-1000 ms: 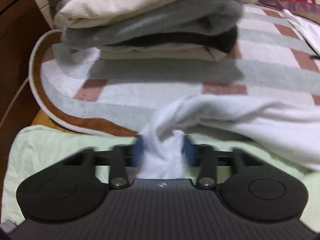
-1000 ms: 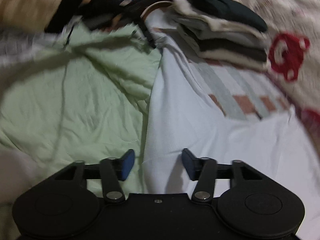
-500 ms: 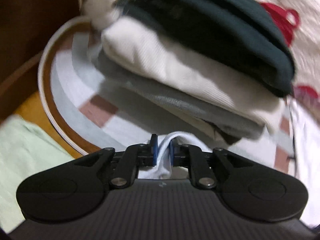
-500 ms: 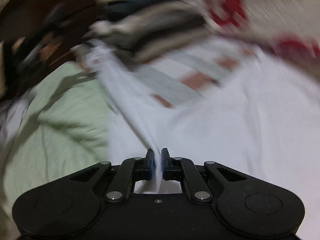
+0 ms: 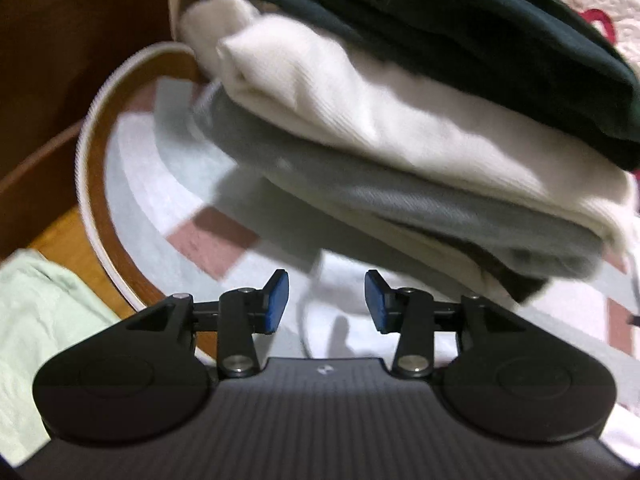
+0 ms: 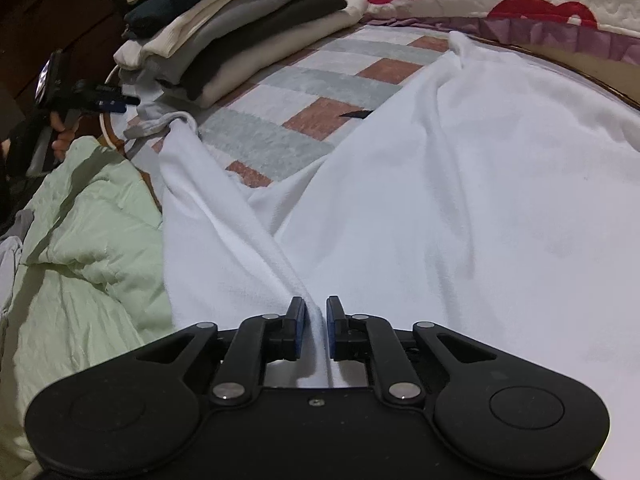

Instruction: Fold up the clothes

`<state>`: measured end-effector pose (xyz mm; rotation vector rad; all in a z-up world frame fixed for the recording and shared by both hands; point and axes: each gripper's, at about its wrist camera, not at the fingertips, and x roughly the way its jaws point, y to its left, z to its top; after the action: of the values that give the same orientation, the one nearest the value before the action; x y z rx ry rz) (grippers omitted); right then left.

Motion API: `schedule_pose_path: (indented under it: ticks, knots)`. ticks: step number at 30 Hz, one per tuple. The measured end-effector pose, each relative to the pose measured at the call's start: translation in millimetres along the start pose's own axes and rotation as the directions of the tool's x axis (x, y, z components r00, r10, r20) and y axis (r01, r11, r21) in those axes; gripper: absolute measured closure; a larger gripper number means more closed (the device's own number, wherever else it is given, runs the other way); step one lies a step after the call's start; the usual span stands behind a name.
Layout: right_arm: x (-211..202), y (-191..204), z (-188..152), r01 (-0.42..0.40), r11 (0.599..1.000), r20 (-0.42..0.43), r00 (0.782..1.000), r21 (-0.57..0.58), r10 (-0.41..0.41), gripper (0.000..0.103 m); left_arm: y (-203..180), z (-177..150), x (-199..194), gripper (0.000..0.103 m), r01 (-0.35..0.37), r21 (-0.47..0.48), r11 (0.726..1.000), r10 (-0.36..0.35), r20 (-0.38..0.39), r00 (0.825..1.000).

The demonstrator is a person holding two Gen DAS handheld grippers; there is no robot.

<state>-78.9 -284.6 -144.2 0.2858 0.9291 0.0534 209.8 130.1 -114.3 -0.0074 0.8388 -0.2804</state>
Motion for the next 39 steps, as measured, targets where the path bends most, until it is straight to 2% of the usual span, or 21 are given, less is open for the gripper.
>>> schedule_pose_path:
  ticks: [1,3,5,7,8,10,11,13,16,19,21,23,24,25,28,31,33,35,37,39]
  knots:
    - [-3,-1,-1,0.007,1.0,0.001,1.0,-0.004,-0.007,0.089,-3,-4,-2,0.061,0.025,0.022,0.999,-0.025,-0.004,1.0]
    - [-9,-2,-2,0.019,1.0,0.004,1.0,-0.016,-0.019,0.087,-15,-13,-5,0.058,0.057,0.126,0.99,-0.056,-0.009,0.998]
    - [-17,1,-3,0.01,0.999,0.007,1.0,-0.04,-0.01,0.081,-29,-21,-6,0.054,0.095,0.26,0.961,-0.094,-0.017,0.995]
    - [-24,4,-5,-0.035,0.998,0.004,0.999,-0.053,0.035,0.08,-45,-30,-4,0.048,0.117,0.376,0.919,-0.112,-0.035,0.993]
    - [-27,5,-6,-0.057,0.997,0.003,0.998,-0.06,0.058,0.069,-48,-31,-1,0.046,0.102,0.395,0.913,-0.097,-0.033,0.995]
    - [-34,7,-8,-0.102,0.992,-0.001,0.995,-0.072,0.103,0.056,-54,-33,5,0.046,0.073,0.431,0.899,-0.068,-0.027,0.997]
    - [-36,9,-10,-0.117,0.99,-0.005,0.993,-0.082,0.117,0.056,-57,-34,8,0.044,0.058,0.449,0.891,-0.053,-0.024,0.998]
    - [-35,13,-13,-0.115,0.989,-0.022,0.993,-0.089,0.114,0.055,-63,-36,15,0.03,0.029,0.485,0.874,-0.024,-0.016,1.0]
    - [-35,18,-17,-0.129,0.989,-0.033,0.991,-0.077,0.127,0.053,-71,-40,24,0.028,-0.015,0.535,0.844,0.019,-0.003,1.0]
    - [-40,31,-20,-0.137,0.984,-0.024,0.99,-0.113,0.136,0.044,-80,-43,34,0.028,-0.058,0.584,0.81,0.061,0.013,0.998]
    - [-40,40,-23,-0.114,0.981,-0.027,0.993,-0.158,0.111,0.04,-85,-44,37,0.027,-0.084,0.61,0.788,0.087,0.025,0.996]
    - [-37,45,-23,-0.044,0.981,-0.026,0.999,-0.187,0.04,0.04,-83,-38,18,0.041,-0.098,0.6,0.794,0.094,0.037,0.995]
    - [-35,44,-22,-0.012,0.984,-0.023,1.0,-0.18,0.008,0.039,-82,-34,9,0.073,-0.105,0.595,0.797,0.098,0.043,0.994]
    - [-32,41,-22,0.006,0.987,-0.024,1.0,-0.163,-0.01,0.038,-81,-31,-1,0.1,-0.111,0.59,0.799,0.102,0.049,0.994]
    - [-23,22,-23,-0.022,0.998,-0.037,0.999,-0.064,0.02,0.036,-77,-21,-29,0.101,-0.132,0.575,0.808,0.114,0.067,0.991]
    - [-26,22,-25,-0.07,0.996,-0.017,0.997,-0.06,0.069,0.036,-74,-12,-58,0.101,-0.152,0.559,0.815,0.126,0.084,0.988]
    - [-28,22,-26,-0.101,0.993,-0.004,0.995,-0.058,0.101,0.051,-72,-5,-77,0.101,-0.165,0.548,0.82,0.134,0.096,0.986]
    - [-30,25,-28,-0.129,0.989,0.012,0.991,-0.072,0.13,0.082,-70,2,-96,0.101,-0.178,0.537,0.825,0.143,0.107,0.984]
    - [-38,44,-31,-0.126,0.978,0.048,0.99,-0.168,0.136,0.087,-67,8,-115,0.101,-0.191,0.525,0.829,0.151,0.118,0.981]
    - [-47,66,-40,-0.11,0.949,0.072,0.988,-0.295,0.137,0.089,-65,14,-132,0.1,-0.201,0.519,0.831,0.161,0.122,0.979]
